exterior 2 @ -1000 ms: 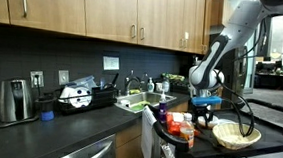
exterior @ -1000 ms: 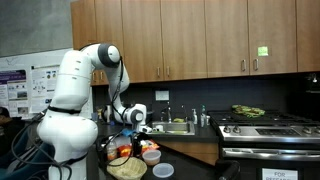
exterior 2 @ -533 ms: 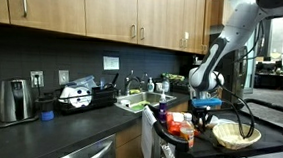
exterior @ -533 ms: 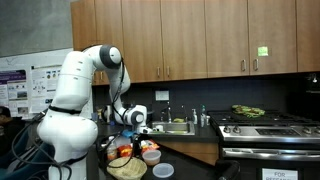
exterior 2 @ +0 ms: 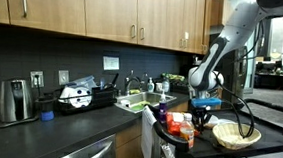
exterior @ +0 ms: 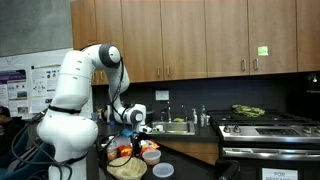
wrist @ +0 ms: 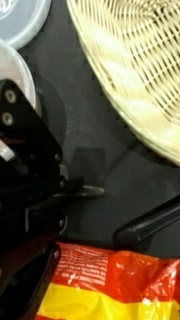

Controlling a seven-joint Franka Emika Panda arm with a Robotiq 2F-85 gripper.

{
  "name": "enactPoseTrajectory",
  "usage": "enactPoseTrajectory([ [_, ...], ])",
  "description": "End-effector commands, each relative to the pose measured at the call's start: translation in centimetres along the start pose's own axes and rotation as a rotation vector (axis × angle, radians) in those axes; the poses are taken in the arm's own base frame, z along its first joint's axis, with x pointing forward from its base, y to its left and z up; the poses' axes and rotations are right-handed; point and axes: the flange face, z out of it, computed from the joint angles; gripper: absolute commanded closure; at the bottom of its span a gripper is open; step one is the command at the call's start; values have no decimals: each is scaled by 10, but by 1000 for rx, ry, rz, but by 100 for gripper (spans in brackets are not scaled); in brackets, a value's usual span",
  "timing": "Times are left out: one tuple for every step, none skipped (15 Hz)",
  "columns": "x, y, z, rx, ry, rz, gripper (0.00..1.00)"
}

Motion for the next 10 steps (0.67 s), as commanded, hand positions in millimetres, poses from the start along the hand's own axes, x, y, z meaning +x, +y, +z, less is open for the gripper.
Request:
enactPoseTrajectory([
  [-12,-3,-17,12,34,-27,96],
  [-14,-4,-21,11,41,-31,96],
  [-17,-5,-25,10,48,-34,96],
  [-19,-5,-30,9,57,-40,96],
  [-23,-6,-35,9,66,-45,96],
  [-26,-7,-40,12,77,-55,96],
  [-30,-7,-46,18,88,-63,96],
  [-35,-7,-51,19,103,-68,96],
  [-40,-6,-56,26,114,-72,96],
  [-47,-5,-62,30,122,-60,96],
])
